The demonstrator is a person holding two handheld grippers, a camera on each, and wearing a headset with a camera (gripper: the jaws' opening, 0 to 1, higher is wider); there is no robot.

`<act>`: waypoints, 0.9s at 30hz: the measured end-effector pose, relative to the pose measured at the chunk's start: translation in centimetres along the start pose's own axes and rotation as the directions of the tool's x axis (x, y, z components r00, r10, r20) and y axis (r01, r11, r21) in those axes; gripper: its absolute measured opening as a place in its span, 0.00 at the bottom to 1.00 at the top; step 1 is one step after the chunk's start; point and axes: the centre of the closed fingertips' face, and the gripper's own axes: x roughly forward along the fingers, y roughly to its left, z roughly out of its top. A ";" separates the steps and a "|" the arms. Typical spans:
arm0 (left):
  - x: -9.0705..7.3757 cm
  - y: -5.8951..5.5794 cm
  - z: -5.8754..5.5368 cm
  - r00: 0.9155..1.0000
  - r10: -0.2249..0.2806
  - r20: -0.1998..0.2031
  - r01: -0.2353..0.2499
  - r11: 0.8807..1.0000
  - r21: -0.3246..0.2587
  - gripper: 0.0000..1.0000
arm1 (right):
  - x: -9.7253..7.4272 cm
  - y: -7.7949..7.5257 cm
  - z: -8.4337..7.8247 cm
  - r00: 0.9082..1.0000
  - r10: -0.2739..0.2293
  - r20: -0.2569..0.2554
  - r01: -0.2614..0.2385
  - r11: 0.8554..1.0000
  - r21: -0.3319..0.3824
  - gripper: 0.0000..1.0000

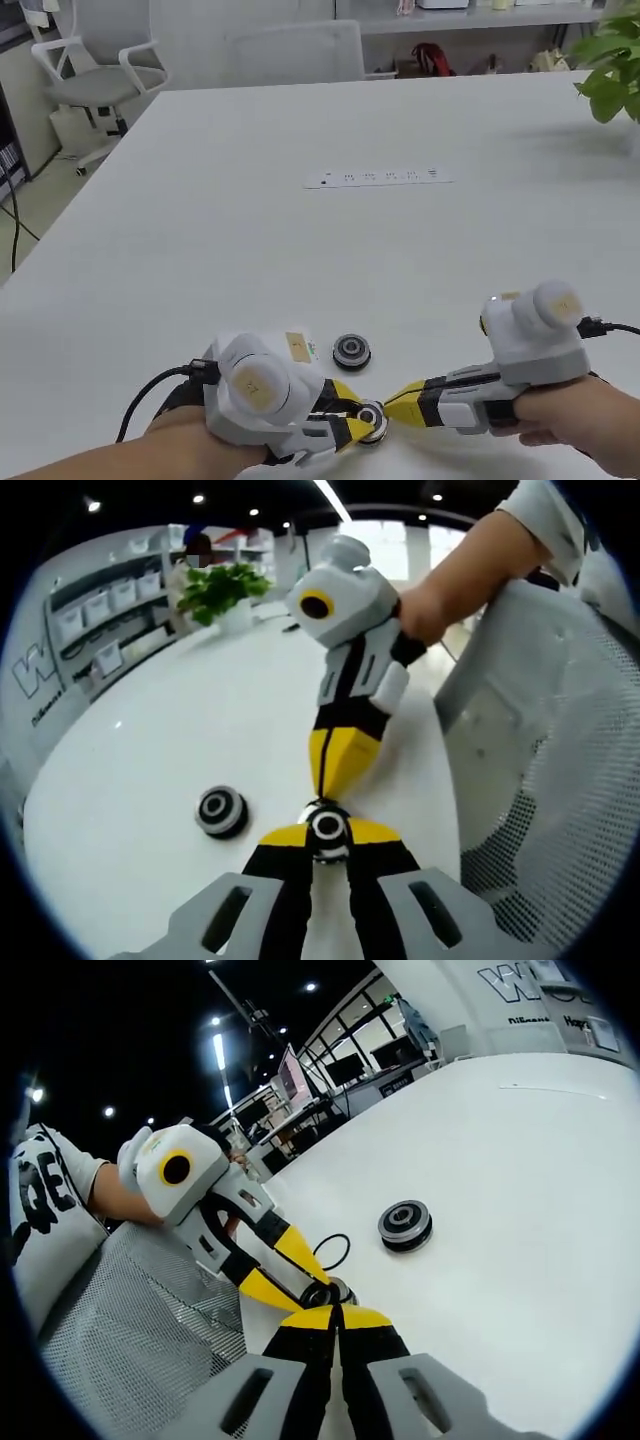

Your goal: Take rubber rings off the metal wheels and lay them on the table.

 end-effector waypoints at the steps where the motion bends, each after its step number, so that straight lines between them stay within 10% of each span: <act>1: 0.0 0.0 0.0 1.000 -0.001 0.000 0.001 1.000 0.000 0.13 | 0.0 0.2 -0.1 1.000 0.007 -0.006 -0.007 1.000 -0.005 0.00; 27: 0.2 -0.4 0.1 1.000 -0.017 0.003 0.017 1.000 0.018 0.13 | 0.1 1.6 -0.3 0.998 0.062 -0.034 -0.063 0.997 -0.041 0.00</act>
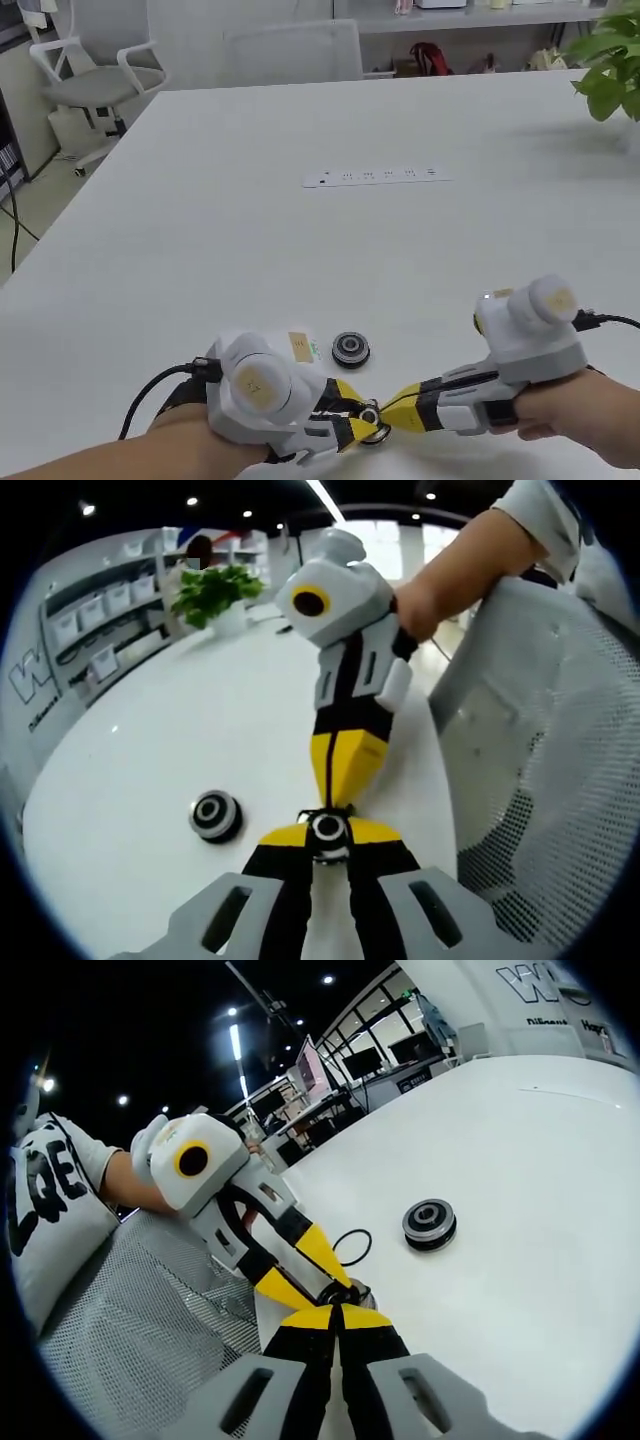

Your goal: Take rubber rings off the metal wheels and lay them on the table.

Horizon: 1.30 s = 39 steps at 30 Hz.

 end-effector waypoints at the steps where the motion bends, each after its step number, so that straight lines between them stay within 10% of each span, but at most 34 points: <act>1: 0.0 0.0 0.0 1.000 0.000 0.001 0.000 1.000 0.000 0.13 | 0.0 0.0 0.0 1.000 0.001 0.000 -0.001 1.000 -0.003 0.00; 9: 0.2 0.1 0.1 1.000 0.003 0.009 -0.003 1.000 -0.009 0.13 | 0.5 1.3 0.4 0.999 0.053 0.005 -0.053 0.999 -0.013 0.00; 39: -2.1 0.3 1.3 0.996 -0.053 0.071 0.057 0.997 -0.058 0.19 | -0.3 -0.7 0.5 0.999 -0.022 0.026 0.022 1.000 -0.009 0.00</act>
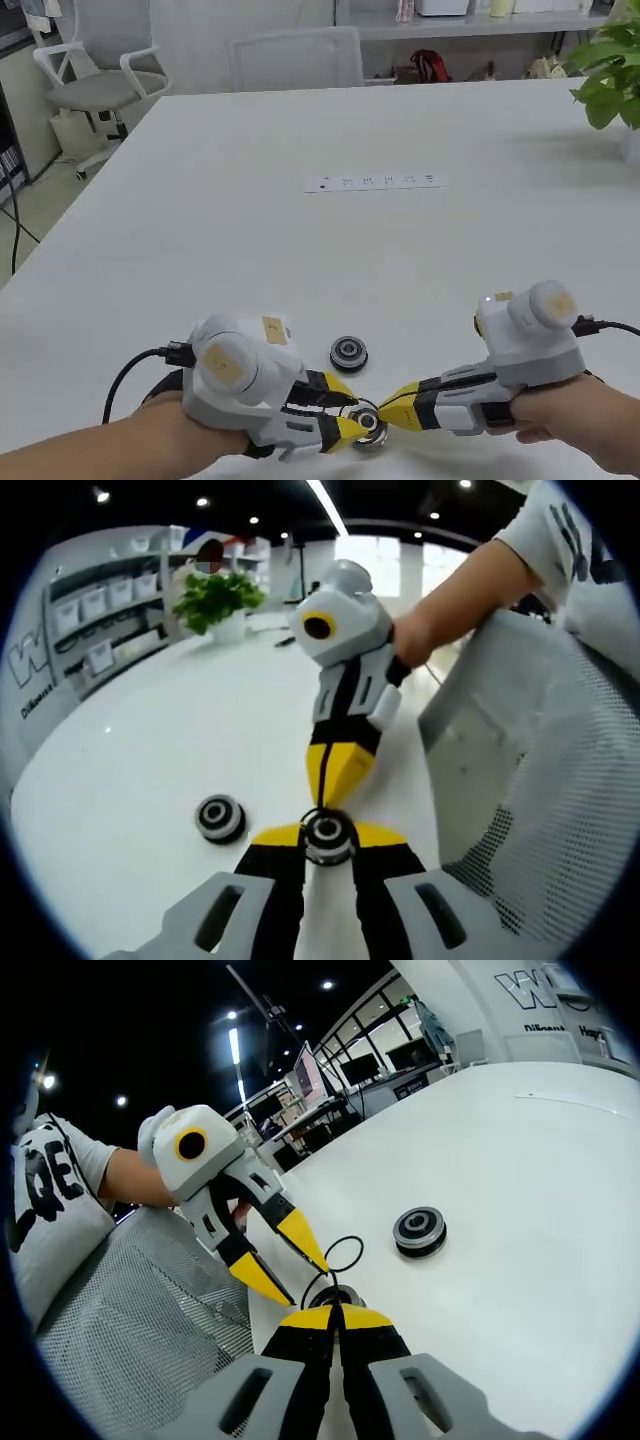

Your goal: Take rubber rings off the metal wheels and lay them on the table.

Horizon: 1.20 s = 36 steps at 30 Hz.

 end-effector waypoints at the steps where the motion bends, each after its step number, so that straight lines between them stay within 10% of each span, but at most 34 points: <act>1: -0.1 0.0 0.0 1.000 0.000 0.002 0.000 1.000 -0.001 0.20 | 0.0 0.0 0.0 1.000 0.001 0.000 -0.001 1.000 0.000 0.00; 36: -7.3 1.4 -2.0 0.996 0.054 0.069 -0.047 0.994 -0.099 0.58 | 2.4 2.4 3.2 0.998 0.060 0.013 -0.060 0.998 -0.030 0.00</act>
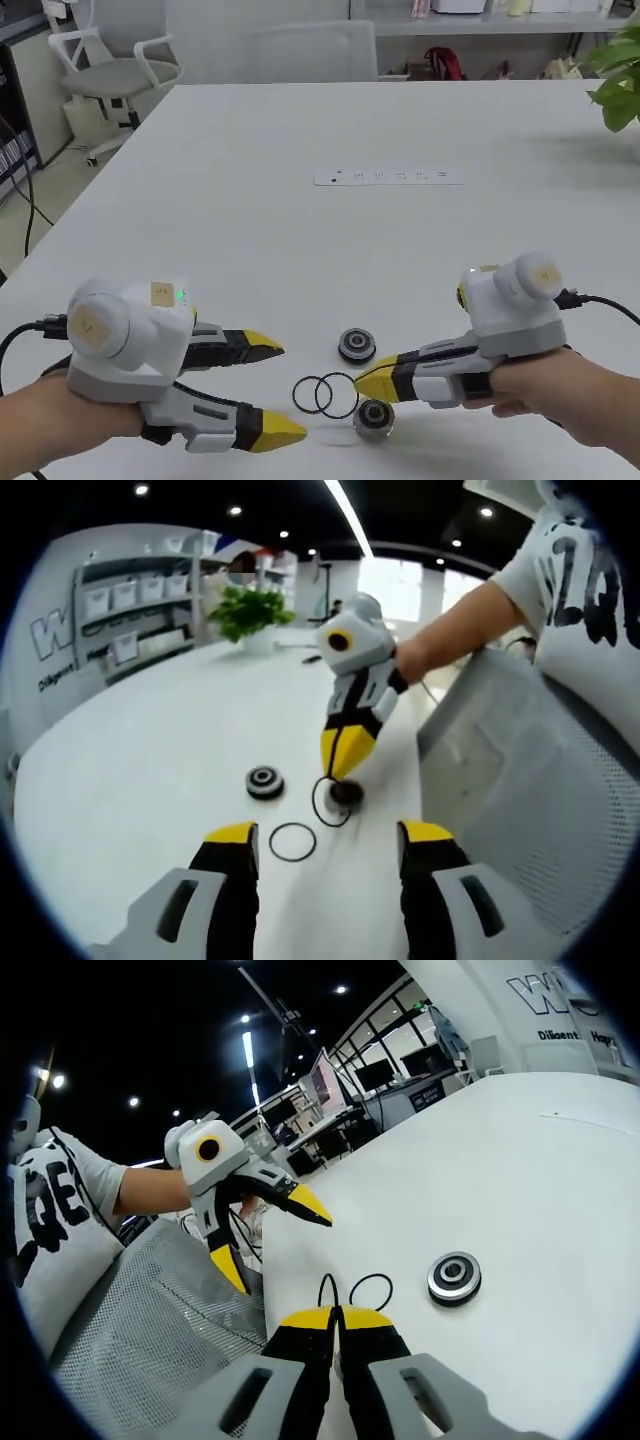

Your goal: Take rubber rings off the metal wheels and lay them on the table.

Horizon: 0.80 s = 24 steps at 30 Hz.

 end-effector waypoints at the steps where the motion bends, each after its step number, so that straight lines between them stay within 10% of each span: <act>1: -0.1 0.0 -0.1 1.000 0.001 -0.001 -0.001 1.000 -0.001 0.59 | 0.2 0.1 0.0 1.000 0.001 -0.004 -0.001 1.000 -0.001 0.00; 24: -1.4 0.4 -1.4 0.999 0.037 -0.025 -0.037 0.999 -0.013 0.65 | 3.4 -1.4 -1.9 0.989 -0.103 -0.105 0.099 0.994 -0.041 0.00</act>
